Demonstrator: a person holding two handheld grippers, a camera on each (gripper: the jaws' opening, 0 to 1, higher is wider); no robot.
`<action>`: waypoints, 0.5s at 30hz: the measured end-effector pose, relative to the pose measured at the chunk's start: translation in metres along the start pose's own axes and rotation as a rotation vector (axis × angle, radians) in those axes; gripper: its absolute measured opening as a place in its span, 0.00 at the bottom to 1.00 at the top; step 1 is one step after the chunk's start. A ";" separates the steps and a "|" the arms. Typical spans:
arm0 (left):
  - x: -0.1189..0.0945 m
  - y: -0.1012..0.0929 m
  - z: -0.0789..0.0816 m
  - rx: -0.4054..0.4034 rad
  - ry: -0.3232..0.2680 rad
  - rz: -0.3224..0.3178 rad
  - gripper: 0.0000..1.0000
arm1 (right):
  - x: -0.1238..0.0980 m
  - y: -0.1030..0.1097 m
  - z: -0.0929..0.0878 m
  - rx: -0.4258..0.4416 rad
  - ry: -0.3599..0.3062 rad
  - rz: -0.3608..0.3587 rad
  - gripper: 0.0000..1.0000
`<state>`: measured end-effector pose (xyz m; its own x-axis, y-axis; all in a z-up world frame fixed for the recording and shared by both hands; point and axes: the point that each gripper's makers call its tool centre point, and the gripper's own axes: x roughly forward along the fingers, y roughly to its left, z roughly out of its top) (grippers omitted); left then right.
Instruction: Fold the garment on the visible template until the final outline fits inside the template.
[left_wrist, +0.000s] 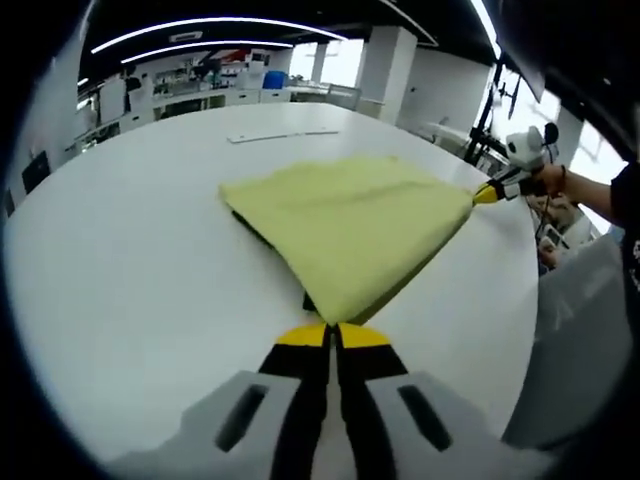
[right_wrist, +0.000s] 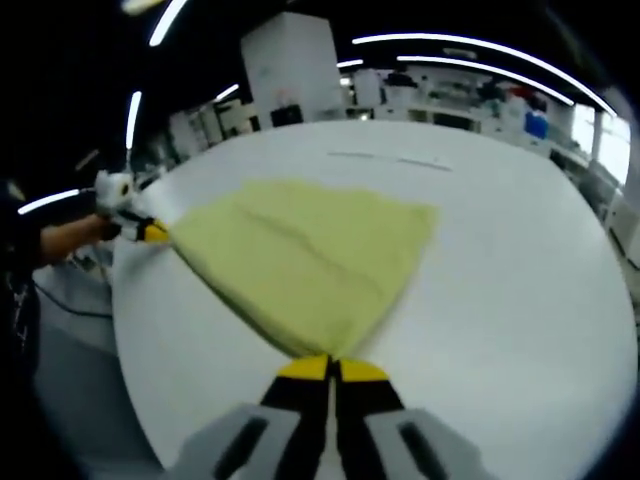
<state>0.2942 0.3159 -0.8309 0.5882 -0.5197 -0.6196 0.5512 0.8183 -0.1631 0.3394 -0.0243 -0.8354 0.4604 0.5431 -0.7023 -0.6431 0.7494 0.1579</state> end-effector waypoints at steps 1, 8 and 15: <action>0.000 0.001 0.000 -0.001 0.002 -0.001 0.00 | 0.000 0.000 0.000 0.001 -0.001 0.000 0.00; -0.002 -0.003 -0.003 0.006 0.014 -0.004 0.00 | -0.003 0.002 -0.003 -0.007 0.009 0.004 0.00; -0.006 -0.007 -0.008 -0.004 0.025 0.004 0.00 | -0.006 0.006 -0.006 -0.020 0.018 0.006 0.00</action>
<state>0.2815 0.3153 -0.8324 0.5755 -0.5098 -0.6395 0.5461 0.8216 -0.1636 0.3290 -0.0257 -0.8348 0.4454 0.5405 -0.7138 -0.6581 0.7382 0.1484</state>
